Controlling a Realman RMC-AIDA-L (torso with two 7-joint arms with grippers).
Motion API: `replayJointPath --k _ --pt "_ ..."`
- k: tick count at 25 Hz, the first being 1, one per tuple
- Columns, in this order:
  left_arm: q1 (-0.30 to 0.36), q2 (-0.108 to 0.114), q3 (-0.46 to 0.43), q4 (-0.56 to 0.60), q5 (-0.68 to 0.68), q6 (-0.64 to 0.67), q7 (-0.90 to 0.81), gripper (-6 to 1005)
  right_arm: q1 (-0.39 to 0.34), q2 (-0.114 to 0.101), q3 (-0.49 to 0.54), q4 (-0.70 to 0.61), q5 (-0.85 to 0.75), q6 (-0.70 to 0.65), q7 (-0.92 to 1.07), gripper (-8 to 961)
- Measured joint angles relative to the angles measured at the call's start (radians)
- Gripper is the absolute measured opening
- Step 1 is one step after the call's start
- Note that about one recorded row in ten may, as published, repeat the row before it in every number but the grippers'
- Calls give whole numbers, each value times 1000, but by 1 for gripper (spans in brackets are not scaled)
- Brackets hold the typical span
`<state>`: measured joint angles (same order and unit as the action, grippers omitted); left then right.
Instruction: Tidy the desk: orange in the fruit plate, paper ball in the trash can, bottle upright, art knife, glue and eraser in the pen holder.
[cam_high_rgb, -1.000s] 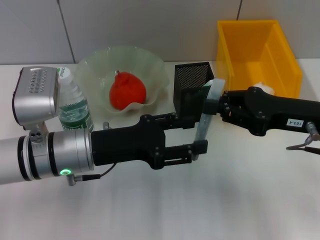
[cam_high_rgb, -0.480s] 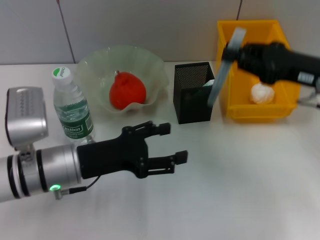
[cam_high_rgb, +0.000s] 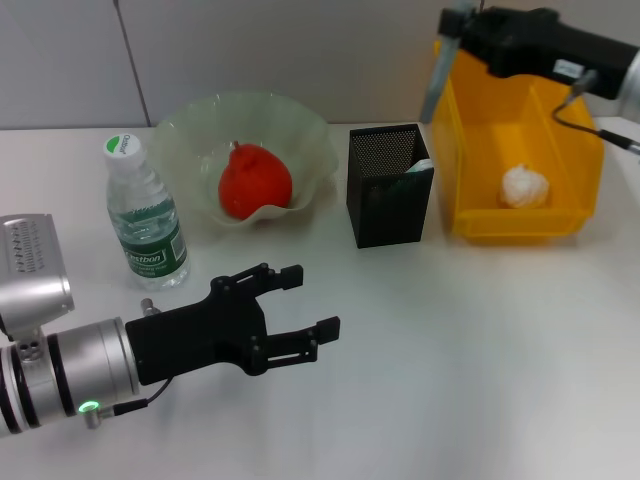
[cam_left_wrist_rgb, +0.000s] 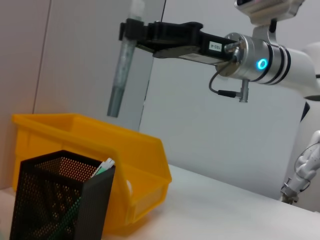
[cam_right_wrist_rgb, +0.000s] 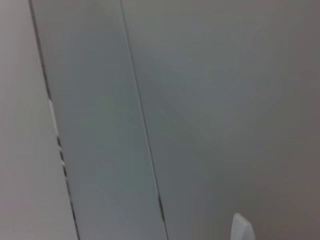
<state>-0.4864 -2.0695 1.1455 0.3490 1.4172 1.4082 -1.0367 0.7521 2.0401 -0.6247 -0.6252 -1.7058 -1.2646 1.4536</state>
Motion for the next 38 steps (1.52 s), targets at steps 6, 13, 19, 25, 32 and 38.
replayJointPath --k 6,13,19,25,32,38 --pt "11 1 -1 -3 0 -13 9 865 20 35 -151 5 0 169 -1 142" --pt "13 1 -1 -5 0 -15 10 864 36 39 -182 68 18 238 -34 143" --pt "14 3 -1 -10 0 -26 4 864 48 42 -185 101 21 273 -36 143" --pt "14 4 -1 -10 0 -26 0 864 43 43 -204 106 21 265 -36 184" --pt "14 6 -1 -10 2 -19 -8 863 12 44 -199 105 99 255 -32 413" --pt "26 17 -19 0 1 52 -29 863 -131 8 -198 84 331 -85 -24 547"
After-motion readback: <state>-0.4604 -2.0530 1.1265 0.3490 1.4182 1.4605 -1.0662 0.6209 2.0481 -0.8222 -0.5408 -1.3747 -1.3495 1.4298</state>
